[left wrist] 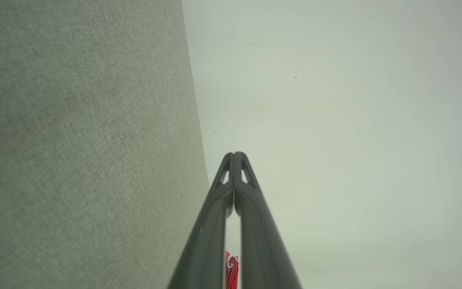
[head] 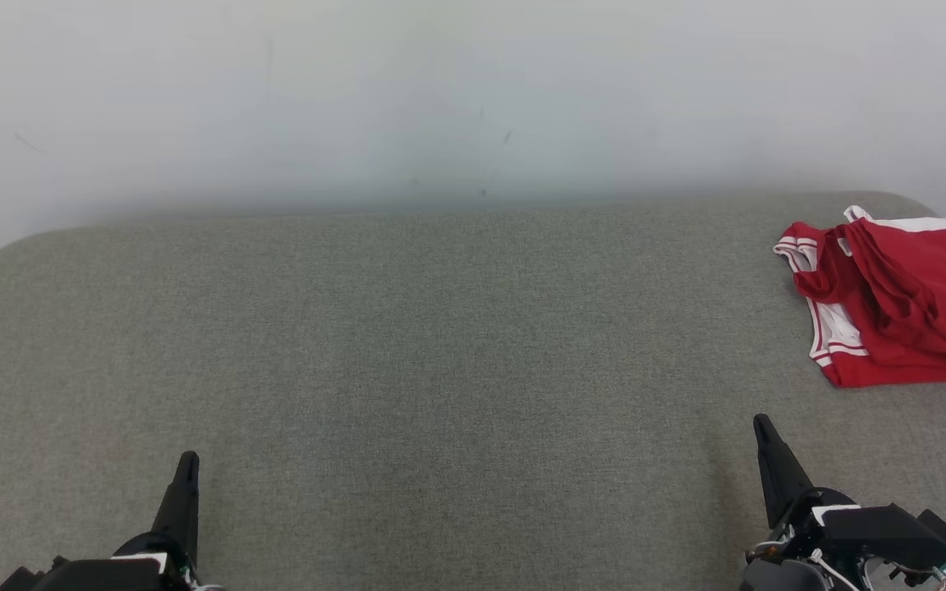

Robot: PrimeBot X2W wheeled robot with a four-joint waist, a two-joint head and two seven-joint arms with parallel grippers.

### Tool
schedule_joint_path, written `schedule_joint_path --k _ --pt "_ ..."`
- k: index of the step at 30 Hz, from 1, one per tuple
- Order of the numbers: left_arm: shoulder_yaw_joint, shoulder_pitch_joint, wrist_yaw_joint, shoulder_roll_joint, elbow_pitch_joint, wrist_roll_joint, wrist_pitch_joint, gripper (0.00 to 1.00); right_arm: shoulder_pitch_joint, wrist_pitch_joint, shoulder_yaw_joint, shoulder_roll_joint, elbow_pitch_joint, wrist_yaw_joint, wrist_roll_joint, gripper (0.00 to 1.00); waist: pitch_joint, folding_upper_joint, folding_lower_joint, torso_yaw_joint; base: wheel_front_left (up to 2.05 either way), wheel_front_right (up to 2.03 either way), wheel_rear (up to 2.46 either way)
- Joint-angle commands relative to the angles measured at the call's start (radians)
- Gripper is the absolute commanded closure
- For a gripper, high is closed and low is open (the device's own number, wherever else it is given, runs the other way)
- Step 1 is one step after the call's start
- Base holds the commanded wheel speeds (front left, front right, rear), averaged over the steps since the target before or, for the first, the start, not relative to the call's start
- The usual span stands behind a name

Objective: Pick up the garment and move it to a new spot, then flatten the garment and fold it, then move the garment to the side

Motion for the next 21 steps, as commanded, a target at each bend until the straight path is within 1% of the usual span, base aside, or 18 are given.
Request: schedule_joint_path --k 1,21 --pt "0.003 -0.01 -0.003 0.003 0.002 -0.005 0.001 1.0 -0.006 0.003 -0.001 0.005 0.001 -0.002 0.001 1.0 0.0 0.0 0.0 0.0 0.0 0.0 0.0" --pt "0.003 -0.009 -0.003 0.003 0.001 -0.005 0.0 1.0 -0.006 0.003 -0.001 0.005 0.001 -0.002 0.001 1.0 0.0 0.0 0.0 0.0 0.0 0.0 0.0"
